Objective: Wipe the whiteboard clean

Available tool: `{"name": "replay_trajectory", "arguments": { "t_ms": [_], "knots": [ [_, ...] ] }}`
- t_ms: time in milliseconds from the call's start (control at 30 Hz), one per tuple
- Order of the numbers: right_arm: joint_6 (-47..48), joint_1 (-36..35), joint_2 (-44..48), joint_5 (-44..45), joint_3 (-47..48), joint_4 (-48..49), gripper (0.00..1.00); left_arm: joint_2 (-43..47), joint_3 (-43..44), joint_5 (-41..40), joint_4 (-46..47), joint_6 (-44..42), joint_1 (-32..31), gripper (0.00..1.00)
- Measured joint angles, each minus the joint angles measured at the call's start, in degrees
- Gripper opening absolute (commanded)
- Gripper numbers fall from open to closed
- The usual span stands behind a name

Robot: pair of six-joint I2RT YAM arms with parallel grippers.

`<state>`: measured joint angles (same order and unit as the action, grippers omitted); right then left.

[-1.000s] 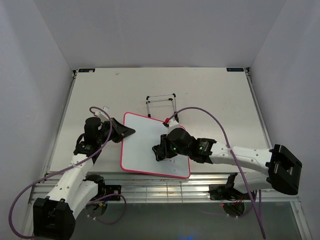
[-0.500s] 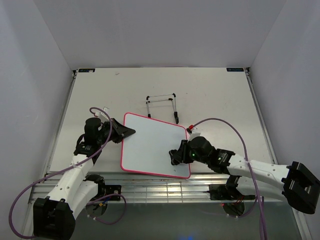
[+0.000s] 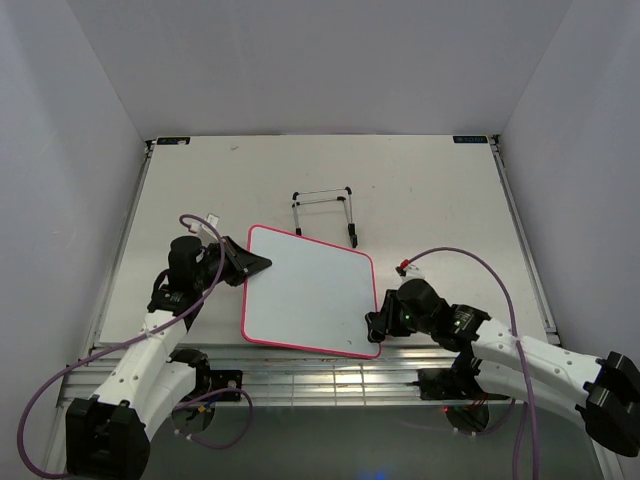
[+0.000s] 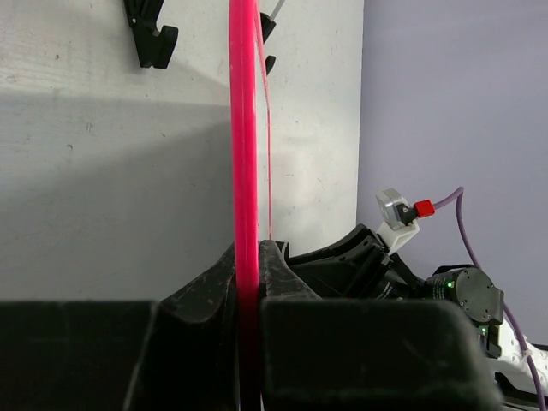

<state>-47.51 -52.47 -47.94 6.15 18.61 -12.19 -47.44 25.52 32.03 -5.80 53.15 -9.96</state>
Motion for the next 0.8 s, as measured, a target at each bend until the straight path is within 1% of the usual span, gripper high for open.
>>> {"name": "replay_trajectory", "arguments": {
  "t_ms": [100,167,233,400,533,800],
  "knots": [
    [0.8,0.0,3.7,-0.5,0.0,-6.7,0.08,0.0,0.0,0.1,0.4,-0.1,0.0,0.00],
    [1.4,0.0,5.5,-1.0,0.0,-9.0,0.08,0.0,-0.2,0.1,0.7,-0.1,0.0,0.00],
    [1.7,-0.1,5.4,-1.5,0.0,-10.2,0.08,0.0,-0.4,0.1,1.0,-0.1,0.0,0.00],
    [1.6,-2.0,3.7,-1.3,0.0,-9.5,0.08,0.0,-0.5,0.4,1.1,-0.1,0.0,0.00],
    [1.6,-4.3,1.6,0.7,0.8,-8.6,0.08,0.0,-0.5,0.6,1.3,0.0,0.2,0.00],
    [1.5,-14.0,-6.1,9.4,7.2,-7.3,0.08,0.1,-0.5,0.7,1.5,0.0,0.6,0.00]
  ]
}}
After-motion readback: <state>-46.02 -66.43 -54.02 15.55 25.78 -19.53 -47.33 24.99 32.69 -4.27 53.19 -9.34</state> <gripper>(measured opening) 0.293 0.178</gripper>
